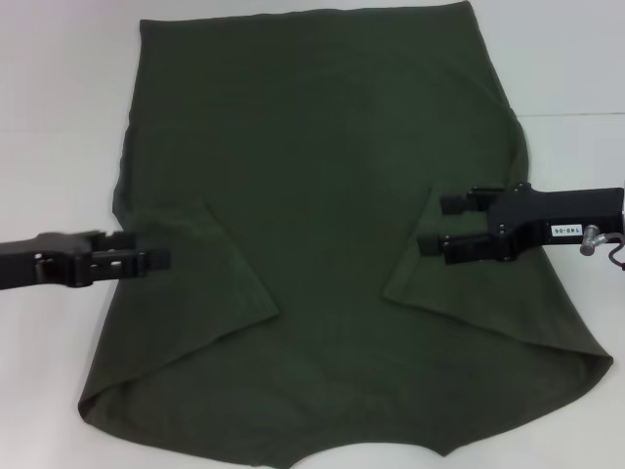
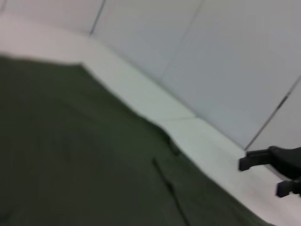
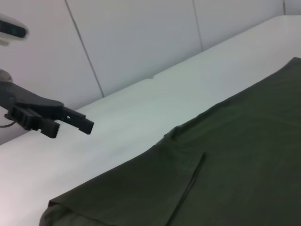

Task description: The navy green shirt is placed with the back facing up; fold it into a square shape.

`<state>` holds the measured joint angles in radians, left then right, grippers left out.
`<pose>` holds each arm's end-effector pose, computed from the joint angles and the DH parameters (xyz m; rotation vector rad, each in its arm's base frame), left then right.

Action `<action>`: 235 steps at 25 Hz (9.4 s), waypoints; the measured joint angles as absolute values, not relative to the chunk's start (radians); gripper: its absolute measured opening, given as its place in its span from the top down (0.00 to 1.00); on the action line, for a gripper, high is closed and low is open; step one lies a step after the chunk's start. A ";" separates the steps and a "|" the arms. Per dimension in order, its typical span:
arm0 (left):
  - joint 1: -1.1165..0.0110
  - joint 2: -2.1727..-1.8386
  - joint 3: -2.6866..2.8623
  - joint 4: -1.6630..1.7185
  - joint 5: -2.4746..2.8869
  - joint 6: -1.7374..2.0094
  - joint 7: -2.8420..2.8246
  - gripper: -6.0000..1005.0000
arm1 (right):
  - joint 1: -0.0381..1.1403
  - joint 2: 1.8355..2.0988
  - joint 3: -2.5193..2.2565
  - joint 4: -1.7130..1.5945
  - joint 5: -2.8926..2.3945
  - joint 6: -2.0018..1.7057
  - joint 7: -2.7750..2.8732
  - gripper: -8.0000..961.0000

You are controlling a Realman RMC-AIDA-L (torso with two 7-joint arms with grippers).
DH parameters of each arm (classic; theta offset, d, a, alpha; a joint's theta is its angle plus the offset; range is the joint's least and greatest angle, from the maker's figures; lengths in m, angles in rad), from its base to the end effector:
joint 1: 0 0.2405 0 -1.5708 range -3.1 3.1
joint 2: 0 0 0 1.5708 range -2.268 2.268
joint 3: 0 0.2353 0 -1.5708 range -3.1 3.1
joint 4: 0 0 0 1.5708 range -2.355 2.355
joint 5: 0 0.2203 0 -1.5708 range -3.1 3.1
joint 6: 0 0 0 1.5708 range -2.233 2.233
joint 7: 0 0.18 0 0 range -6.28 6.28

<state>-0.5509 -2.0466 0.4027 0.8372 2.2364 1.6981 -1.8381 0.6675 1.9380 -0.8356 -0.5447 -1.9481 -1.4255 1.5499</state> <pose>-0.2625 0.3464 0.0453 -2.5283 -1.1594 -0.6683 0.2292 0.3896 -0.0017 -2.7330 0.7209 0.5343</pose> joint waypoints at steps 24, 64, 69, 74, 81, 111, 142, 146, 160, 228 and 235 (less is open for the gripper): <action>-0.520 -2.021 0.214 0.885 2.615 1.765 -2.247 0.09 | 0.702 1.940 -0.857 -0.545 -1.984 -1.441 1.544 0.04; -0.522 -2.026 0.233 0.725 2.668 1.641 -2.250 0.09 | 0.723 1.934 -0.877 -0.545 -2.013 -1.436 1.547 0.04; -0.530 -2.026 0.238 0.702 2.668 1.638 -2.250 0.09 | 0.724 1.934 -0.877 -0.545 -2.013 -1.435 1.547 0.04; -0.543 -2.022 0.254 0.677 2.668 1.644 -2.250 0.09 | 0.724 1.934 -0.877 -0.545 -2.013 -1.435 1.546 0.04; -0.559 -2.021 0.265 0.653 2.668 1.639 -2.254 0.09 | 0.726 1.936 -0.877 -0.545 -2.013 -1.435 1.542 0.04; -0.589 -2.013 0.303 0.630 2.671 1.600 -2.288 0.50 | 0.737 1.940 -0.877 -0.545 -2.013 -1.430 1.539 0.04; -0.617 -2.002 0.319 0.620 2.704 1.566 -2.304 0.95 | 0.778 1.846 -0.871 -0.644 -2.177 -1.557 2.209 0.05; -0.618 -2.002 0.318 0.620 2.703 1.564 -2.302 0.95 | 0.783 1.812 -0.862 -0.645 -2.246 -1.576 2.379 0.05; -0.638 -1.996 0.317 0.620 2.700 1.562 -2.290 0.95 | 0.743 1.779 -0.700 -0.680 -2.486 -1.653 2.542 0.05; -0.667 -1.991 0.317 0.618 2.698 1.548 -2.299 0.95 | 0.692 1.849 -0.789 -0.569 -2.588 -1.486 2.526 0.58; -0.668 -1.990 0.318 0.618 2.698 1.548 -2.299 0.96 | 0.688 1.847 -0.788 -0.569 -2.588 -1.473 2.526 0.66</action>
<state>-0.6684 -1.9899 0.3175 0.6182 2.6982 1.5478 -2.2995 0.6885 1.8470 -0.7885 -0.5690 -2.5879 -1.4726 2.5265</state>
